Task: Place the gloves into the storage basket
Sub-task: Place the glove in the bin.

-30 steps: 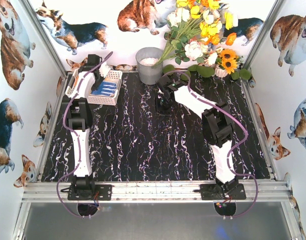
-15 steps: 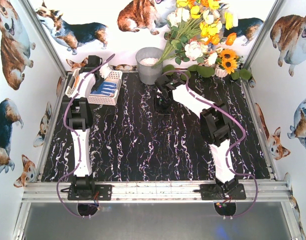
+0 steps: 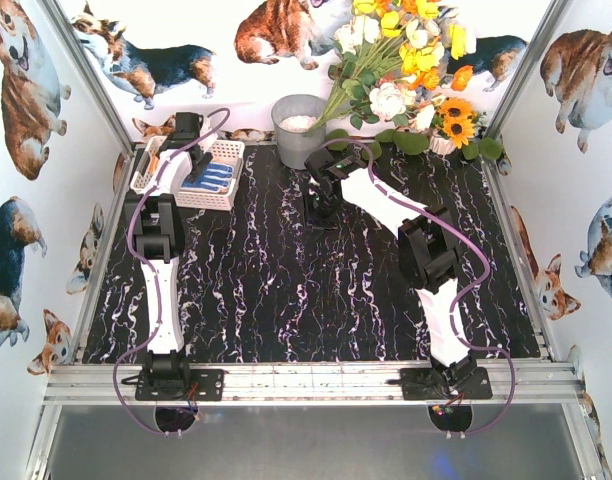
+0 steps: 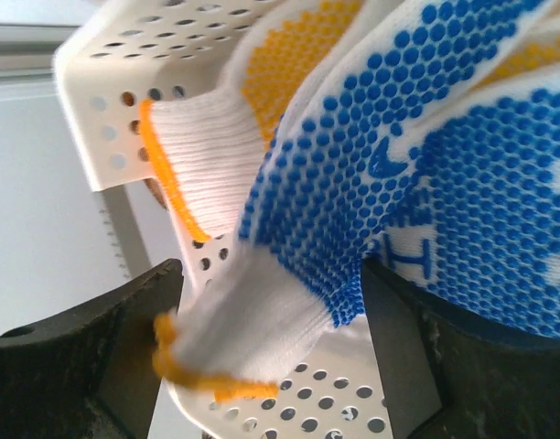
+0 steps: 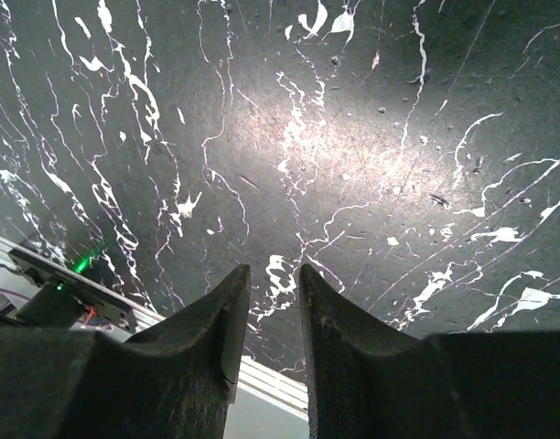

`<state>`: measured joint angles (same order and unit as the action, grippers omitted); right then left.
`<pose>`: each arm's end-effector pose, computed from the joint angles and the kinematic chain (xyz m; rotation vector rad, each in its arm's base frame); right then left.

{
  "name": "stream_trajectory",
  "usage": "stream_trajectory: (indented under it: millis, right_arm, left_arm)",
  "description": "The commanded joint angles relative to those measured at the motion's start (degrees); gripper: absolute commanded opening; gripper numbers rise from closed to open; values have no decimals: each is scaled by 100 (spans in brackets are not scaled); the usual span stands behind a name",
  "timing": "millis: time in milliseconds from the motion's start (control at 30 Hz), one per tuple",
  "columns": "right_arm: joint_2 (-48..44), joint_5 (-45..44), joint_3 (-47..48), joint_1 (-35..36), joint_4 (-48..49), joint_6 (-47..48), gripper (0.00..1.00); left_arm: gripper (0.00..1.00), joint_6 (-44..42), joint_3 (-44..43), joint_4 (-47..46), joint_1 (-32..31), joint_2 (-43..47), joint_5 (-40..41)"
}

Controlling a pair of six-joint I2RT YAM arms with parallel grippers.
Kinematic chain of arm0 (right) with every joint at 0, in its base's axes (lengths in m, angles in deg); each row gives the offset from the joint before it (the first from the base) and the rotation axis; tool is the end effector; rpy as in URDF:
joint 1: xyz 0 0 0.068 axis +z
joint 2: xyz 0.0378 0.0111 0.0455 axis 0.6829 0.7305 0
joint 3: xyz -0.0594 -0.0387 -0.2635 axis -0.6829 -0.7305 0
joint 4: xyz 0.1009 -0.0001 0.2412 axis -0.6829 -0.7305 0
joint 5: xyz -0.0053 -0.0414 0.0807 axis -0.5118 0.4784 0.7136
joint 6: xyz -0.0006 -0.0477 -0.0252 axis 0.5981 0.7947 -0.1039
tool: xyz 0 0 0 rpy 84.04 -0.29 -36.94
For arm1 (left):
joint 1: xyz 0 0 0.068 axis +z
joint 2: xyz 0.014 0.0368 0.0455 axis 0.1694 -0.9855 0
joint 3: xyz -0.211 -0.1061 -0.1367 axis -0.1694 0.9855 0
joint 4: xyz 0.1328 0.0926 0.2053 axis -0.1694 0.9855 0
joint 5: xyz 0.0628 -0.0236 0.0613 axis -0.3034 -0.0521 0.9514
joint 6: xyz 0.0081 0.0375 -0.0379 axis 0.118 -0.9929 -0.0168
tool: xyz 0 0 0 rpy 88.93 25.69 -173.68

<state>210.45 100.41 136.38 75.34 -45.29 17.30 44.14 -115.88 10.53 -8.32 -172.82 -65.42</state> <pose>0.3730 0.2492 0.2234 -0.1569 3.0133 0.6366 0.5482 0.0267 0.1850 0.6191 2.4245 0.7560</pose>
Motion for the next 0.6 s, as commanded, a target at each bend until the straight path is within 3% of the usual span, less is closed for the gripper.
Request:
stream_trajectory:
  millis: [0, 133, 233, 567]
  right_arm:
    - [-53, -77, 60, 42, 69, -16, 31]
    - [-194, -107, -75, 42, 175, -8, 31]
    - [-330, -147, -154, 42, 272, -8, 31]
    - [-889, -148, -749, 43, 790, -173, 31]
  left_arm:
    - [74, -60, 120, -664, 34, 372, 588]
    - [84, 129, 255, -721, 3, 603, 617]
    - [99, 334, 342, -677, -11, 851, 385]
    - [100, 817, 357, -495, -27, 1538, 748]
